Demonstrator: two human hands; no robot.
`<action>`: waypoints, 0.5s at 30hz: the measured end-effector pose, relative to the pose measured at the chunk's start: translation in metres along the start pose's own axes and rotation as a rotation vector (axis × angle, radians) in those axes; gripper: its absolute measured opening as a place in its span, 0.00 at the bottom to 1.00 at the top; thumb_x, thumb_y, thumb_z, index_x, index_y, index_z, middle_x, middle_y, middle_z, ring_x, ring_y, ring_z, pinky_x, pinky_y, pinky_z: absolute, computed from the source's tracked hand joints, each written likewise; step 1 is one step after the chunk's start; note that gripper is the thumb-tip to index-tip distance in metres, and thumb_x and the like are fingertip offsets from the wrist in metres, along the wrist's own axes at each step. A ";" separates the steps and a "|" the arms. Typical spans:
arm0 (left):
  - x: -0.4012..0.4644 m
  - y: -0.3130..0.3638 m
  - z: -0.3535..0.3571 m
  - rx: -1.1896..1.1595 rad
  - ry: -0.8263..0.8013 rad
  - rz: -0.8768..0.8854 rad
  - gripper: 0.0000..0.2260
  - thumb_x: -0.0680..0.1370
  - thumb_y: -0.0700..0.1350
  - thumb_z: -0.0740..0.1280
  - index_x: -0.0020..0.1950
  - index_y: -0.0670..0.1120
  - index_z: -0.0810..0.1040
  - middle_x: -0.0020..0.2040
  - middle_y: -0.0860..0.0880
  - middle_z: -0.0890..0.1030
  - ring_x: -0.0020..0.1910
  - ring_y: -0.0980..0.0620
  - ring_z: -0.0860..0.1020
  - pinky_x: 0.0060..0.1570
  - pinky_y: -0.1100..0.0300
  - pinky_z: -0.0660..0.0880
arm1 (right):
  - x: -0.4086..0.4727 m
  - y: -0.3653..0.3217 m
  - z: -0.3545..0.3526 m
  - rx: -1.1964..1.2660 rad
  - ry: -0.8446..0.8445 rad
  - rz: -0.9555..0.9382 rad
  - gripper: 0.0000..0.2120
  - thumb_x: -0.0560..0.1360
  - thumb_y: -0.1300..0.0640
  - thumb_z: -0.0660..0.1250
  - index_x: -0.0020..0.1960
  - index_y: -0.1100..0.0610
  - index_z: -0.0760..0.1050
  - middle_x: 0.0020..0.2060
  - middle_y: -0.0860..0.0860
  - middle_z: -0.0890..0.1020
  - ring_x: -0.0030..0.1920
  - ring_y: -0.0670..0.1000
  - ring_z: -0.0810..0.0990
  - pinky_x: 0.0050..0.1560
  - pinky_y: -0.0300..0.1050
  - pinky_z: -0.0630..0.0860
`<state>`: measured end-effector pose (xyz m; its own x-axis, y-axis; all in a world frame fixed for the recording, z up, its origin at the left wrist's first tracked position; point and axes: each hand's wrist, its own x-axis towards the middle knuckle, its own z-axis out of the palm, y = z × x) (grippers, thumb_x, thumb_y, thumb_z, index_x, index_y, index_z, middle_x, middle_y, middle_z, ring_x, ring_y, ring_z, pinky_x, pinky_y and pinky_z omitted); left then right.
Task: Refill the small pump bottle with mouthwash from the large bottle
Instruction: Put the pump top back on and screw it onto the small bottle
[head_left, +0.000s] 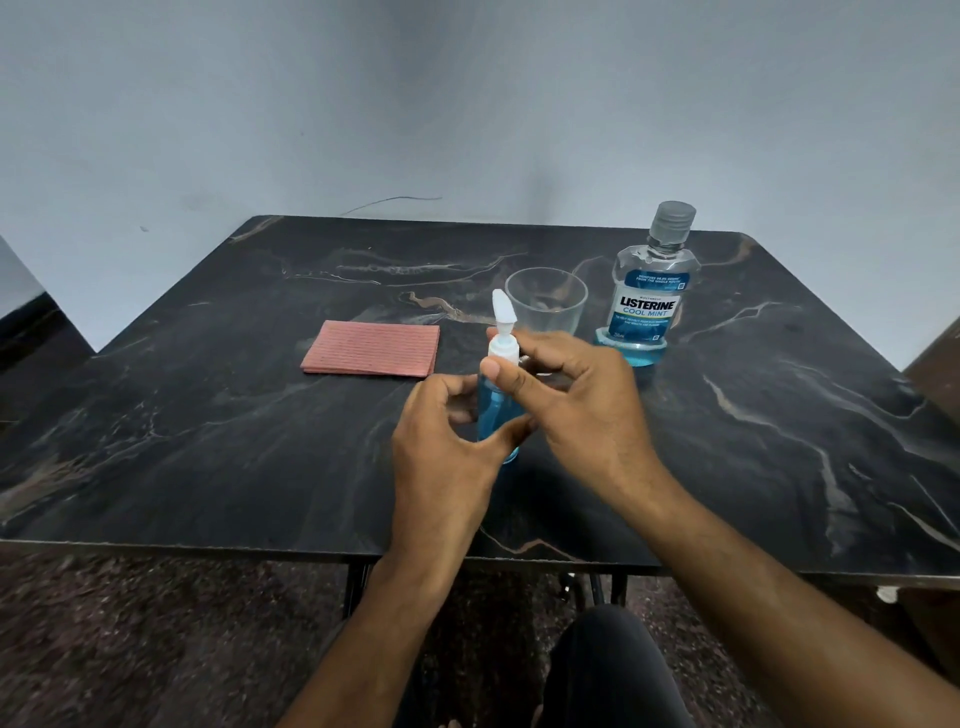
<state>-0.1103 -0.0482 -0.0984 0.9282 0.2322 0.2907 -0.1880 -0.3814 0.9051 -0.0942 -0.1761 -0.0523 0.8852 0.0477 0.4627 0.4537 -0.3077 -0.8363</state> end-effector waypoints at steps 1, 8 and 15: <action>0.000 -0.001 0.000 0.009 -0.021 0.004 0.20 0.65 0.59 0.78 0.53 0.61 0.74 0.51 0.60 0.77 0.49 0.65 0.77 0.43 0.76 0.73 | -0.004 0.001 0.001 -0.029 -0.006 0.009 0.04 0.76 0.51 0.72 0.49 0.45 0.84 0.44 0.45 0.86 0.46 0.46 0.84 0.48 0.48 0.82; -0.006 -0.006 0.000 -0.002 -0.078 0.034 0.12 0.71 0.53 0.72 0.54 0.61 0.79 0.50 0.62 0.81 0.48 0.65 0.80 0.45 0.68 0.79 | -0.026 0.010 0.012 -0.069 -0.025 0.124 0.29 0.75 0.45 0.72 0.73 0.49 0.69 0.61 0.44 0.81 0.59 0.40 0.80 0.57 0.37 0.78; 0.001 -0.002 0.004 0.063 -0.020 0.022 0.09 0.74 0.46 0.72 0.46 0.60 0.76 0.46 0.57 0.80 0.41 0.61 0.80 0.40 0.73 0.74 | -0.029 0.019 0.021 -0.083 0.129 0.115 0.27 0.72 0.58 0.76 0.67 0.46 0.70 0.52 0.43 0.83 0.49 0.39 0.83 0.44 0.33 0.80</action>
<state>-0.1081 -0.0509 -0.1012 0.9305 0.2051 0.3036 -0.1887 -0.4421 0.8769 -0.1087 -0.1630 -0.0879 0.9079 -0.1134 0.4035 0.3351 -0.3818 -0.8614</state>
